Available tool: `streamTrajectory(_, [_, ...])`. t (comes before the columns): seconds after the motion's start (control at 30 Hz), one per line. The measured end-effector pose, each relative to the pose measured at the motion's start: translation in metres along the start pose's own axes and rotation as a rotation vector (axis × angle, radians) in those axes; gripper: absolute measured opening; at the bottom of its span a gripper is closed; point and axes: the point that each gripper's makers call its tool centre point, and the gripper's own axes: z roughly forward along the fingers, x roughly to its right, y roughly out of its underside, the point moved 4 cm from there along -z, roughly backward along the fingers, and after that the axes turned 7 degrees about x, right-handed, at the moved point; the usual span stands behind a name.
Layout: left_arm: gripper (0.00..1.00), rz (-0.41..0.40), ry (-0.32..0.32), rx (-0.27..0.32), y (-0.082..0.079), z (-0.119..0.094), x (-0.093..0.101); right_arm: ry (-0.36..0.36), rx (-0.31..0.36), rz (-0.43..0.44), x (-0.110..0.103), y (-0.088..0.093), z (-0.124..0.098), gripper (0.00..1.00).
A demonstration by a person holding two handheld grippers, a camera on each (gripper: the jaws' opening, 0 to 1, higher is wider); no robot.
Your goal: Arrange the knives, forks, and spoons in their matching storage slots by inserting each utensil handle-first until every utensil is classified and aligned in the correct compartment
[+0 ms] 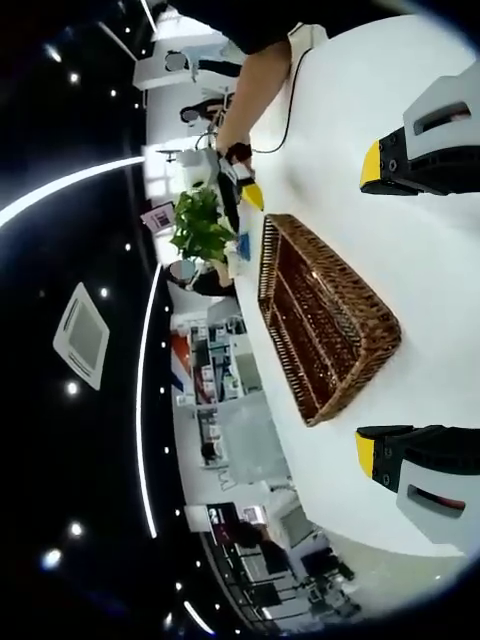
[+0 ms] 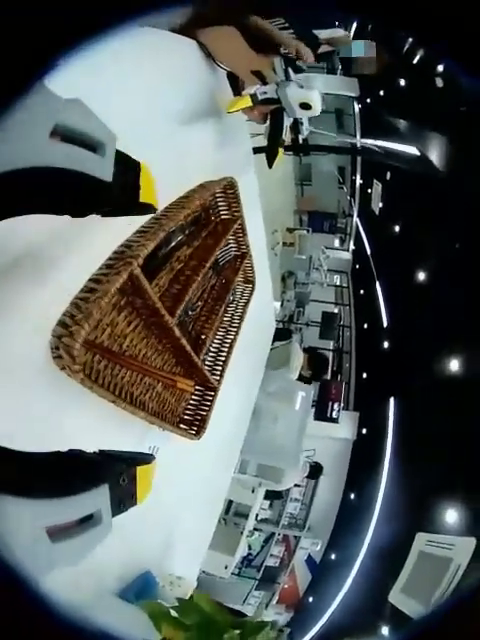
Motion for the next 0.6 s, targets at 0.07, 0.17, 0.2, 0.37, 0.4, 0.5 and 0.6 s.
streamTrajectory(0.07, [1.0, 0.004, 0.002, -0.003, 0.001, 0.001, 0.001, -0.009, 0.006, 0.004, -0.007, 0.0, -0.007, 0.99])
streamTrajectory(0.17, [1.0, 0.008, 0.005, -0.003, 0.0, 0.001, 0.002, -0.025, -0.012, 0.002, -0.016, 0.005, -0.015, 0.99])
streamTrajectory(0.2, [1.0, 0.01, 0.003, -0.003, 0.0, 0.001, 0.002, -0.023, -0.009, -0.001, -0.017, 0.007, -0.016, 0.99])
streamTrajectory(0.37, [1.0, 0.008, 0.004, -0.002, 0.0, 0.001, 0.002, -0.021, 0.006, 0.023, -0.022, 0.014, -0.024, 0.99])
streamTrajectory(0.4, [1.0, 0.009, 0.005, -0.005, 0.001, 0.001, 0.002, -0.019, 0.011, 0.029, -0.02, 0.015, -0.024, 0.99])
streamTrajectory(0.5, [1.0, 0.008, 0.005, -0.004, 0.002, 0.001, 0.002, -0.02, 0.019, 0.037, -0.018, 0.017, -0.025, 0.99])
streamTrajectory(0.6, [1.0, 0.006, 0.0, -0.003, 0.003, 0.001, 0.001, -0.025, 0.025, 0.031, -0.02, 0.015, -0.025, 0.99])
